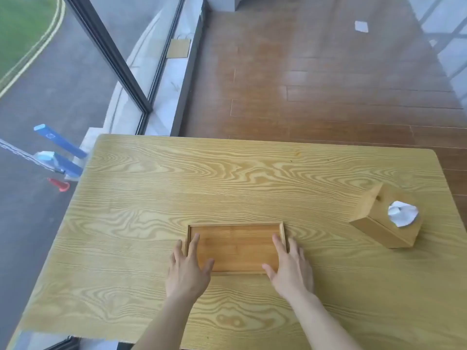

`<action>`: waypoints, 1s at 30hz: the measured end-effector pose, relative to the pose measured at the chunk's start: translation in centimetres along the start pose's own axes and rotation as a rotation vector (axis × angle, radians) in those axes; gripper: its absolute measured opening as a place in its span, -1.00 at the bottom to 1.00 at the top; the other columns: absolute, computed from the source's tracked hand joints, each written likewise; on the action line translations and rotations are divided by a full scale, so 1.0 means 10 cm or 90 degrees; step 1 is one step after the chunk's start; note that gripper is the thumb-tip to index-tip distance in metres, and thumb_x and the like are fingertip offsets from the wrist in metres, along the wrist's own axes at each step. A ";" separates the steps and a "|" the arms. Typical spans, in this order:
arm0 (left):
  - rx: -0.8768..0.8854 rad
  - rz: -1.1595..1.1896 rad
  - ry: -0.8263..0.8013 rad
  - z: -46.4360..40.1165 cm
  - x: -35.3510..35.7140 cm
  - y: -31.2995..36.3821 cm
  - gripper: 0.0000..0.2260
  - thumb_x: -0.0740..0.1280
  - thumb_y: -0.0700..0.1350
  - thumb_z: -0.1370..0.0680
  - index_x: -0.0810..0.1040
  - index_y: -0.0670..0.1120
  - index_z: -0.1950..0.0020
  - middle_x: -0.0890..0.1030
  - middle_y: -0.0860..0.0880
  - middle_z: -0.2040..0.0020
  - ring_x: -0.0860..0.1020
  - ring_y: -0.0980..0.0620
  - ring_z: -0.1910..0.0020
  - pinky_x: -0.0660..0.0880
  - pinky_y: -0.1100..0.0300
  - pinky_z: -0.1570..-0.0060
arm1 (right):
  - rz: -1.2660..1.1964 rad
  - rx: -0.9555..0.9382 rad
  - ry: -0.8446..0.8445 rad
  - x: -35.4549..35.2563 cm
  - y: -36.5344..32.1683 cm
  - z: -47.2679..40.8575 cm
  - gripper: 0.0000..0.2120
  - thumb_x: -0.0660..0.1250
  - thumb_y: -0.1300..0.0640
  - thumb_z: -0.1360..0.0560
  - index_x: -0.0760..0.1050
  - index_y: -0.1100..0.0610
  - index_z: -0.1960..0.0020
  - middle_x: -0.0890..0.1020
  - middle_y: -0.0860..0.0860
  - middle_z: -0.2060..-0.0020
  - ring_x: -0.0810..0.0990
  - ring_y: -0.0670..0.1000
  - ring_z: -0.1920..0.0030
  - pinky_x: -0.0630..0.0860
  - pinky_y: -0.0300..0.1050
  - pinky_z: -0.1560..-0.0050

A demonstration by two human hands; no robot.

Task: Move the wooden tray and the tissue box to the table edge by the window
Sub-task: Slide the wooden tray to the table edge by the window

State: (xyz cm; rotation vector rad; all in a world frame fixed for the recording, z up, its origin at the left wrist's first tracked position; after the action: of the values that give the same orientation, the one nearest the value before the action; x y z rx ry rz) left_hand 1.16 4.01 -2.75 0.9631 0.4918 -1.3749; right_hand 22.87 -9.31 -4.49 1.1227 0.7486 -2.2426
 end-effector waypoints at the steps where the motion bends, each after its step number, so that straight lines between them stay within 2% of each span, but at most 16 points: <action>1: -0.012 0.023 -0.017 -0.01 0.02 0.00 -0.30 0.26 0.23 -0.59 -0.06 0.27 -0.62 0.04 -0.12 -0.64 0.18 -0.18 -0.57 0.40 -0.09 -0.39 | -0.002 0.000 -0.005 0.01 -0.01 -0.01 -0.22 0.33 -0.21 -0.57 0.02 -0.11 -0.65 0.21 0.10 -0.58 0.34 0.14 -0.46 0.47 0.03 -0.36; 5: -0.059 0.069 -0.040 -0.05 0.07 -0.02 -0.32 0.30 0.17 -0.59 0.01 0.24 -0.62 0.20 -0.13 -0.56 0.27 -0.15 -0.52 0.44 -0.02 -0.28 | -0.016 0.015 0.012 0.03 -0.04 -0.02 -0.27 0.35 -0.18 -0.57 0.11 -0.07 -0.63 0.36 0.03 -0.36 0.44 0.05 -0.26 0.58 -0.07 -0.11; 11: -0.080 0.089 -0.027 -0.16 0.03 -0.12 -0.35 0.35 0.17 -0.55 0.14 0.20 -0.58 0.39 -0.16 -0.38 0.39 -0.17 -0.38 0.45 -0.01 -0.26 | -0.032 0.054 0.008 0.01 -0.20 -0.02 -0.31 0.34 -0.22 -0.55 0.19 -0.09 -0.60 0.38 0.03 -0.28 0.47 0.05 -0.21 0.57 -0.08 -0.08; 21: -0.083 0.130 0.060 -0.32 -0.49 -0.74 -0.37 0.39 0.21 -0.51 0.22 0.26 -0.52 0.38 -0.11 -0.35 0.38 -0.14 -0.38 0.54 -0.02 -0.10 | 0.013 0.004 0.037 0.00 -1.08 -0.06 -0.31 0.34 -0.26 -0.53 0.23 -0.09 -0.58 0.35 0.05 -0.22 0.47 0.08 -0.19 0.56 -0.04 -0.08; 30: -0.185 0.188 0.170 -0.42 -1.04 -1.85 -0.32 0.45 0.20 -0.47 0.22 0.29 -0.52 0.34 -0.12 -0.30 0.33 -0.14 -0.38 0.58 -0.10 -0.10 | 0.048 -0.111 0.013 0.37 -2.44 -0.14 -0.28 0.35 -0.22 -0.54 0.18 -0.06 -0.60 0.32 0.08 -0.28 0.45 0.07 -0.22 0.55 -0.07 -0.11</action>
State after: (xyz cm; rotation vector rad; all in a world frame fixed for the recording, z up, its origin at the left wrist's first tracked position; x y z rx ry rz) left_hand -17.44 15.12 -2.08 0.9395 0.6992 -0.8855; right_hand 5.66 8.30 -2.36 1.0736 0.8772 -2.0626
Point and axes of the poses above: each hand's wrist, its own z-axis away from the middle knuckle, its own x-axis out of the palm, y = z × x, the point moved 5 cm from there along -z, towards the middle knuckle
